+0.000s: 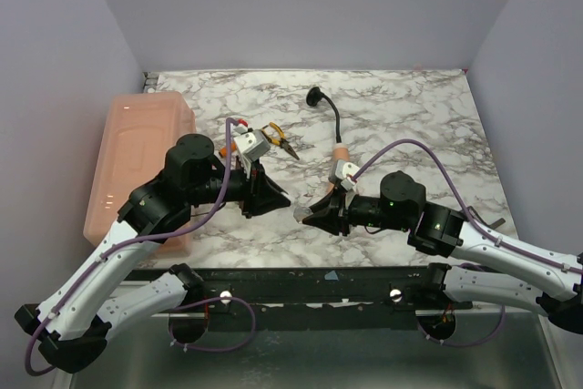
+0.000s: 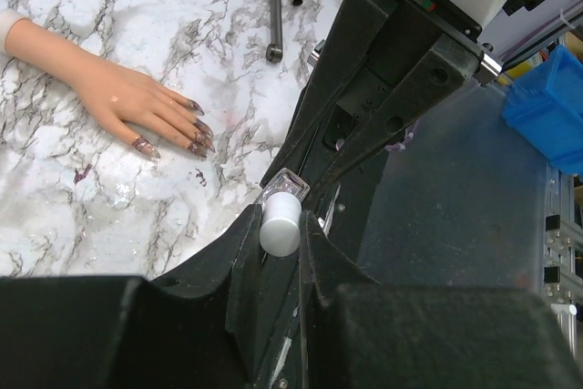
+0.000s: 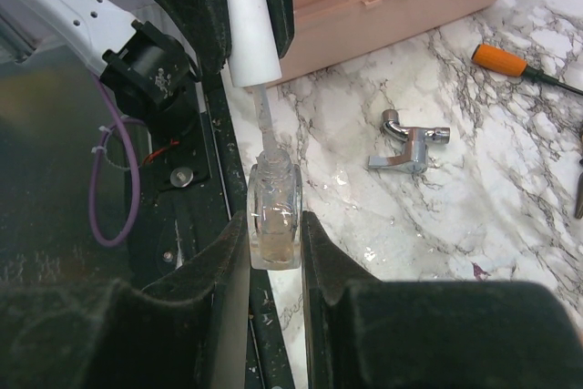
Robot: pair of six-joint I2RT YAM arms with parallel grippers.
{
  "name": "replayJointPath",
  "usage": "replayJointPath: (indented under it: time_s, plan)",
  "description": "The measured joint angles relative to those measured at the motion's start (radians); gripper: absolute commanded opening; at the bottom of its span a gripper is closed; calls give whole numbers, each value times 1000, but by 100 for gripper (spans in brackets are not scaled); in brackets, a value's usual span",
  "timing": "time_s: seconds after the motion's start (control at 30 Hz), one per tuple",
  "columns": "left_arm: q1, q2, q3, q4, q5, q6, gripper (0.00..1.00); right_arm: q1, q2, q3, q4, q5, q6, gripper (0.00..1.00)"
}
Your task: Paint the nails
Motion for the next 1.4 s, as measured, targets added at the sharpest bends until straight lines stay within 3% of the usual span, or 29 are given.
replayJointPath:
  time_s: [1.4]
  plan:
    - [-13, 70, -15, -35, 16, 35, 0, 0, 32, 0, -31, -8, -18, 0]
